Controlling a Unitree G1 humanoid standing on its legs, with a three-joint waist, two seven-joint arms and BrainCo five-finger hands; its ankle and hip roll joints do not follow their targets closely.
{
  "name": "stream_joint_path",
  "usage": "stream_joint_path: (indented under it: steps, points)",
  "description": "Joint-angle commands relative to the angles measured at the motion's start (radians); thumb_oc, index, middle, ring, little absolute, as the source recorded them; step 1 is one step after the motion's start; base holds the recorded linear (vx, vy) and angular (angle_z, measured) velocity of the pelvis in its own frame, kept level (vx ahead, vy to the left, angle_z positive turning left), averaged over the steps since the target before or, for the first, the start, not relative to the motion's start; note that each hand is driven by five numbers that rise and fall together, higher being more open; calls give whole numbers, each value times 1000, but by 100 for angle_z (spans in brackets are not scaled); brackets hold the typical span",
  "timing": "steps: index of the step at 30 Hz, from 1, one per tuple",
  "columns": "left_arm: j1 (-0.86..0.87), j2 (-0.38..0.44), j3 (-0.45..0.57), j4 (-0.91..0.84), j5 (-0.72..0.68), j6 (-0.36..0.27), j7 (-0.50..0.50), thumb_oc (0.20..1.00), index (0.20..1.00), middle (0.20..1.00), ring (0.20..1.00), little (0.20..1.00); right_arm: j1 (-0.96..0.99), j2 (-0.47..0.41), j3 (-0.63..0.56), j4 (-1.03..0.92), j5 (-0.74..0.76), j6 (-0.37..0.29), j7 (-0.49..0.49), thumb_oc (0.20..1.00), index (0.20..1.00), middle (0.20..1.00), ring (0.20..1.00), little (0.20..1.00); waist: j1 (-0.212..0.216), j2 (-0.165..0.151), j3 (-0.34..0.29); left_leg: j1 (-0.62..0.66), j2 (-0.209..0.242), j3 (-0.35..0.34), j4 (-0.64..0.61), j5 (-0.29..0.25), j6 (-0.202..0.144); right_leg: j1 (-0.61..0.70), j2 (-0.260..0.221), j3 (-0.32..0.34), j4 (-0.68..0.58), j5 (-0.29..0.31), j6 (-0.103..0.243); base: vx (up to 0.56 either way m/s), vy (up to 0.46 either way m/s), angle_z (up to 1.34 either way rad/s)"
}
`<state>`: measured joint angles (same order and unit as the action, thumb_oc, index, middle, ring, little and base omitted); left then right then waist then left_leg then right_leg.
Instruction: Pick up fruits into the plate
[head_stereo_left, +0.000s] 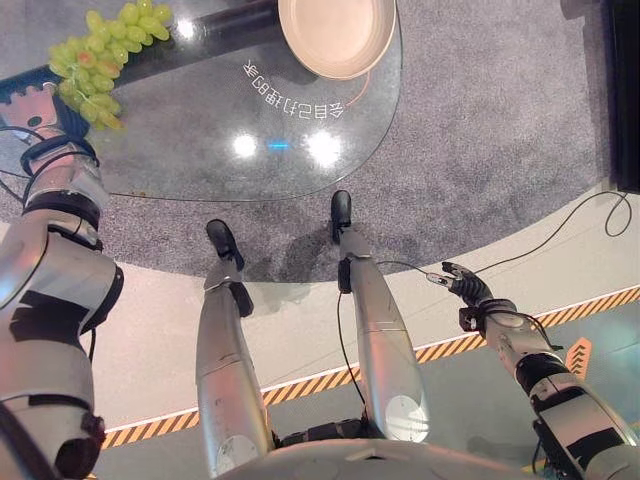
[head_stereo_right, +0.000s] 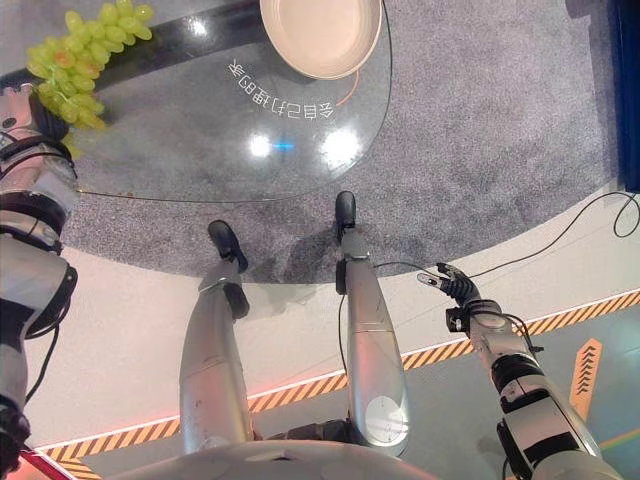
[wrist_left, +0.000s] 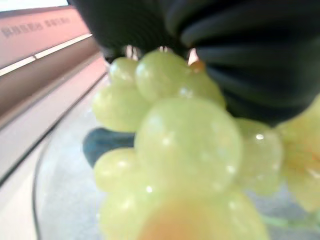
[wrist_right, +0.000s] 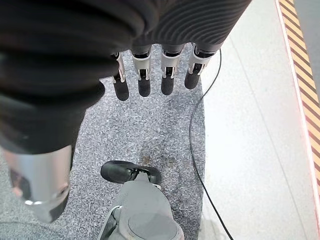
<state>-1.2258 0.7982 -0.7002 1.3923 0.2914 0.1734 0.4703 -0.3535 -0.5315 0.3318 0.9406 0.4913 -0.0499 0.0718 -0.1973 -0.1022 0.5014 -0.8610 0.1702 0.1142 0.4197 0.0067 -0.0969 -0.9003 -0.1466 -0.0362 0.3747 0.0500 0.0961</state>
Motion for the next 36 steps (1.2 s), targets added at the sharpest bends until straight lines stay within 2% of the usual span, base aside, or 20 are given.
stream_joint_path:
  steps: [1,3,4,6,9,14,18,19,24,27,30,36]
  points:
    - [5,37,65,-19,-50,-51,79,200,200,200,200,200,82,-30,27,-37,19,-18,-13,1000,1000,1000,1000,1000,-2,-8,19,41,-109,29,-8,-99,25,66,107,-17,-14,-87,-33,0,0,0]
    - [12,39,80,-45,-86,-82,115,200,200,200,200,200,92,-25,30,-47,21,-35,-18,1000,1000,1000,1000,1000,1,-7,19,53,-112,28,-14,-96,26,76,107,-18,-15,-87,-32,-44,-9,0]
    - [7,42,89,-56,-98,-88,122,200,200,200,200,200,90,-25,28,-57,22,-40,-21,1000,1000,1000,1000,1000,-1,-10,19,38,-113,40,-27,-59,32,60,103,-21,-28,-54,-37,-100,-24,2]
    - [23,46,124,-104,-136,-149,170,200,200,200,200,200,106,-18,29,-91,13,-57,-34,1000,1000,1000,1000,1000,4,-8,19,65,-116,44,-41,-57,30,83,99,-28,-36,-57,-34,-71,-19,5]
    - [74,48,183,-199,-174,-192,216,200,200,200,200,200,139,-6,34,-166,-3,-80,-66,1000,1000,1000,1000,1000,16,-3,19,112,-123,46,-60,-55,26,131,90,-41,-47,-61,-29,-31,-18,7]
    - [206,47,291,-369,-152,-240,275,200,200,200,200,200,187,10,26,-315,-54,-91,-112,1000,1000,1000,1000,1000,46,14,19,228,-132,50,-107,-53,18,248,61,-72,-67,-78,-17,-22,-18,4]
    - [265,48,339,-430,-148,-269,293,200,200,200,200,200,203,16,18,-365,-85,-92,-130,1000,1000,1000,1000,1000,59,24,19,299,-135,48,-126,-58,17,315,47,-86,-73,-91,-14,5,-10,6]
    - [299,50,366,-460,-145,-293,304,200,200,200,200,200,213,17,11,-386,-113,-118,-156,1000,1000,1000,1000,1000,66,29,19,333,-136,47,-132,-62,17,349,38,-93,-76,-98,-13,22,7,5]
    - [414,65,421,-579,-78,-306,284,200,200,200,200,200,245,-9,-32,-520,-262,-158,-248,1000,1000,1000,1000,1000,72,52,19,471,-139,47,-179,-65,16,485,17,-101,-111,-105,-1,19,29,11]
    - [489,82,429,-635,-53,-325,245,200,200,200,200,200,254,-30,-69,-582,-344,-207,-275,1000,1000,1000,1000,1000,75,64,-8,540,-139,49,-212,-66,17,552,8,-102,-137,-105,9,47,22,5]
    - [601,82,450,-699,-51,-351,194,200,200,200,200,200,252,-48,-106,-638,-419,-240,-285,1000,1000,1000,1000,1000,82,78,-63,613,-136,45,-251,-70,17,627,-1,-105,-170,-109,18,103,4,-2]
    - [847,57,504,-837,7,-401,94,200,200,200,200,200,247,-111,-192,-735,-471,-261,-227,1000,1000,1000,1000,1000,112,94,-191,739,-133,35,-331,-64,16,778,-12,-136,-257,-100,29,156,-25,0]
